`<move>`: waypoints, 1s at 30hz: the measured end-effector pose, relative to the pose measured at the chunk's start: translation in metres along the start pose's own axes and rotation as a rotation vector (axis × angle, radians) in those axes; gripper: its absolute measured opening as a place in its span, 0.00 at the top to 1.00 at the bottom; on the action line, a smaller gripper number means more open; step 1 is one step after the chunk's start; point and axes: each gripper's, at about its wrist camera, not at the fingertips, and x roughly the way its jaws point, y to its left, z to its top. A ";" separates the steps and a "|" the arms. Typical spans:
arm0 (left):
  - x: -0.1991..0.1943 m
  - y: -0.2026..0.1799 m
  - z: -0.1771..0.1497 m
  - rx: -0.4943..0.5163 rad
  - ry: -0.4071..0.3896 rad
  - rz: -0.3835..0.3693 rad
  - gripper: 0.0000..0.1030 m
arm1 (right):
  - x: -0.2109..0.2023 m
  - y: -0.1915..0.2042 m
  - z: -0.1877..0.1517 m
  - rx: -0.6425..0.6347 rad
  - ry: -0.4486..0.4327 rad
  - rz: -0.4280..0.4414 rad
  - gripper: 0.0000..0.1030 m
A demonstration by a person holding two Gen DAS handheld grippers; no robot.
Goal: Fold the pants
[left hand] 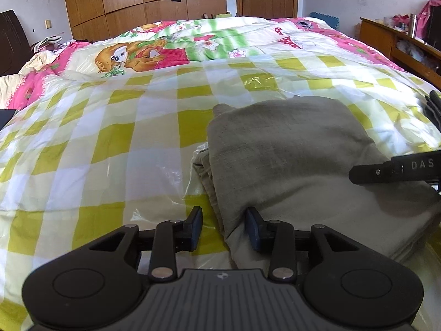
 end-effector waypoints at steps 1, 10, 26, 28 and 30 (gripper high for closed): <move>-0.002 -0.001 -0.001 0.007 -0.003 0.003 0.51 | -0.006 -0.002 -0.001 0.009 -0.008 -0.004 0.69; -0.041 0.007 -0.021 -0.033 -0.050 0.063 0.51 | -0.047 0.036 -0.014 -0.185 -0.151 -0.097 0.68; 0.031 0.011 0.038 -0.074 -0.142 0.097 0.46 | 0.014 0.053 -0.005 -0.276 -0.045 -0.028 0.69; 0.034 0.014 0.037 -0.080 -0.140 0.107 0.42 | 0.003 0.052 -0.007 -0.262 -0.044 -0.024 0.69; 0.030 0.016 0.038 -0.082 -0.148 0.110 0.42 | -0.009 0.052 -0.016 -0.246 -0.030 -0.002 0.67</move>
